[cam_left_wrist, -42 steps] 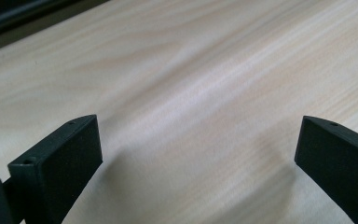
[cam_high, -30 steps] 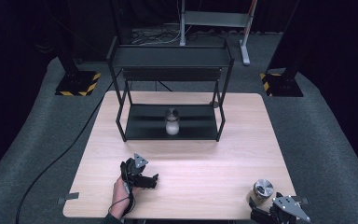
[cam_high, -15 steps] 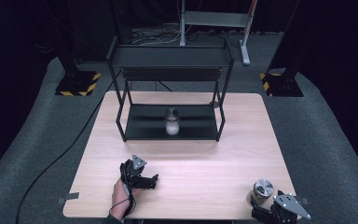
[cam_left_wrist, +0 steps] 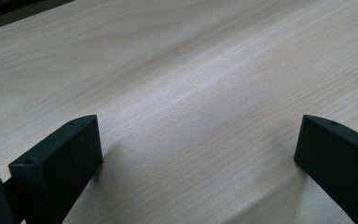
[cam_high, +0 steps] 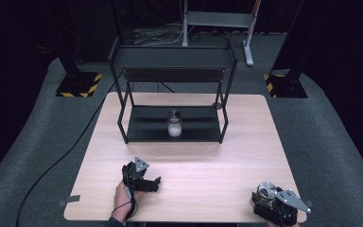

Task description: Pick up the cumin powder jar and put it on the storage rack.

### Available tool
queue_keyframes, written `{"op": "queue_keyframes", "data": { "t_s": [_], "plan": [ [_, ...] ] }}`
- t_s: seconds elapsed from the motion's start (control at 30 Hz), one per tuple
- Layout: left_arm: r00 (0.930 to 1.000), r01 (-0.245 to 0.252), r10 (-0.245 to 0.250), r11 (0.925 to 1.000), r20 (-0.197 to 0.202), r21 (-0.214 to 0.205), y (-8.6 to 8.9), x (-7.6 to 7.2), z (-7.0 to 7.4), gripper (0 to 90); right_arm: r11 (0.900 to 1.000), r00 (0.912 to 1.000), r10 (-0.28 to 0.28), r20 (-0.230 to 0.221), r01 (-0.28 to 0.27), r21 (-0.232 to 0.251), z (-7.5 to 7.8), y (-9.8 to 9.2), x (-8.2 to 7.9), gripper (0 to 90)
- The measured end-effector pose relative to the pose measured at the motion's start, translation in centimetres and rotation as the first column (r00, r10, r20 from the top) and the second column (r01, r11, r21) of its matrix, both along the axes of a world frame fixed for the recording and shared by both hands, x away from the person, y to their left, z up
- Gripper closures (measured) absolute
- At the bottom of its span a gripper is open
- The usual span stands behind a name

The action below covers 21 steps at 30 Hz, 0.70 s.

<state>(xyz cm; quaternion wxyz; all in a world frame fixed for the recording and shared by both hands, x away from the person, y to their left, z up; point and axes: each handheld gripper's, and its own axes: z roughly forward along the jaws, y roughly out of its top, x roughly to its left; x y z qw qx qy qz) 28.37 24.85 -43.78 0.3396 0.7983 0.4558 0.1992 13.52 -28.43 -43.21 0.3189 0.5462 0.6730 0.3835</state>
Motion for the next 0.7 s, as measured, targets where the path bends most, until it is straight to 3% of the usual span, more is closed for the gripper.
{"op": "queue_keyframes", "data": {
  "t_s": [0.37,0.7],
  "plan": [
    [1.0000,0.008,-0.008,1.0000,-0.003,-0.002,0.08,0.08,0.01,0.3,0.9990,0.9990,0.044,-0.007,-0.044,0.003,0.14,-0.26,-0.03,29.5],
    [0.9999,0.011,-0.011,0.9999,-0.005,-0.004,0.14,0.14,0.02,0.3,0.9989,0.9989,0.047,0.004,-0.047,0.000,0.36,-0.07,-0.28,30.0]
  ]
}}
